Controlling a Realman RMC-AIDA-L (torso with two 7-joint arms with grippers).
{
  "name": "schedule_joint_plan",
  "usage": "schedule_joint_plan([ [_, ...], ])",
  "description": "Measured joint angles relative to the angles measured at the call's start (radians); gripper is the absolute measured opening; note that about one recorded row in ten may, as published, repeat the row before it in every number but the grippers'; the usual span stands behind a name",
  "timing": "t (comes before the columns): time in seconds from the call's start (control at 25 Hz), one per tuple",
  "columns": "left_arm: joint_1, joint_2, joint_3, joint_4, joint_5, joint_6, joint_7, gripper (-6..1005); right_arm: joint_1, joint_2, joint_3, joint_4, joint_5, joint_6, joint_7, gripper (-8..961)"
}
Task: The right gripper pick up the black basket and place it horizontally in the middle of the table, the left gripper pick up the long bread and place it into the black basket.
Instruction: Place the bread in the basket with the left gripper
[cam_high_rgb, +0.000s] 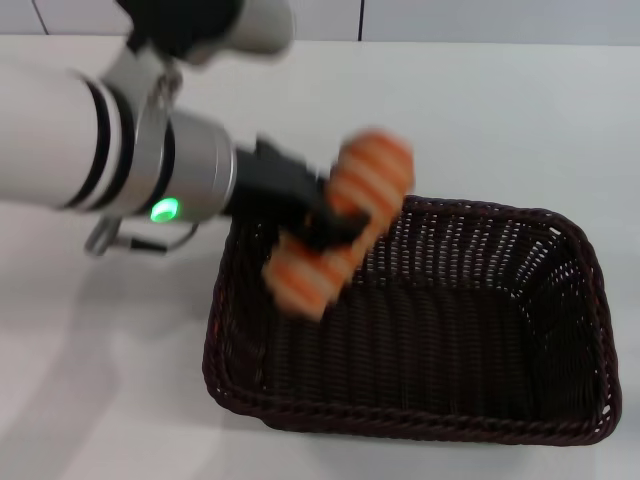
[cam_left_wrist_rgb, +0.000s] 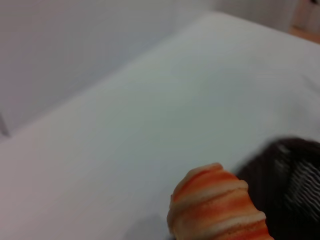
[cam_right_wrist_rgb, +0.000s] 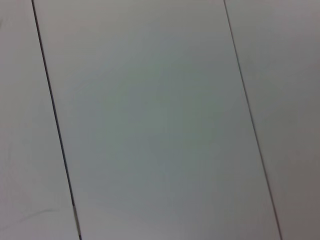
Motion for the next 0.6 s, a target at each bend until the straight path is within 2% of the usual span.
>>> schedule_joint_plan([
  [0.12, -0.005, -0.001, -0.002, 0.060, -0.036, -0.046, 0.031, 466, 0.007, -0.001, 0.000, -0.002, -0.001, 0.000, 0.000, 808],
  [0.24, -0.013, -0.002, -0.008, 0.107, -0.044, -0.044, 0.036, 502, 0.013, -0.002, 0.000, -0.003, -0.009, 0.000, 0.000, 808],
  [0.44, -0.019, -0.001, -0.019, 0.118, -0.071, -0.043, 0.048, 561, 0.015, -0.002, -0.001, -0.005, -0.013, 0.000, 0.000, 807],
  [0.6, -0.036, 0.000, -0.043, 0.129, -0.075, -0.045, 0.050, 700, 0.014, -0.002, -0.002, -0.005, -0.014, 0.000, 0.000, 806],
])
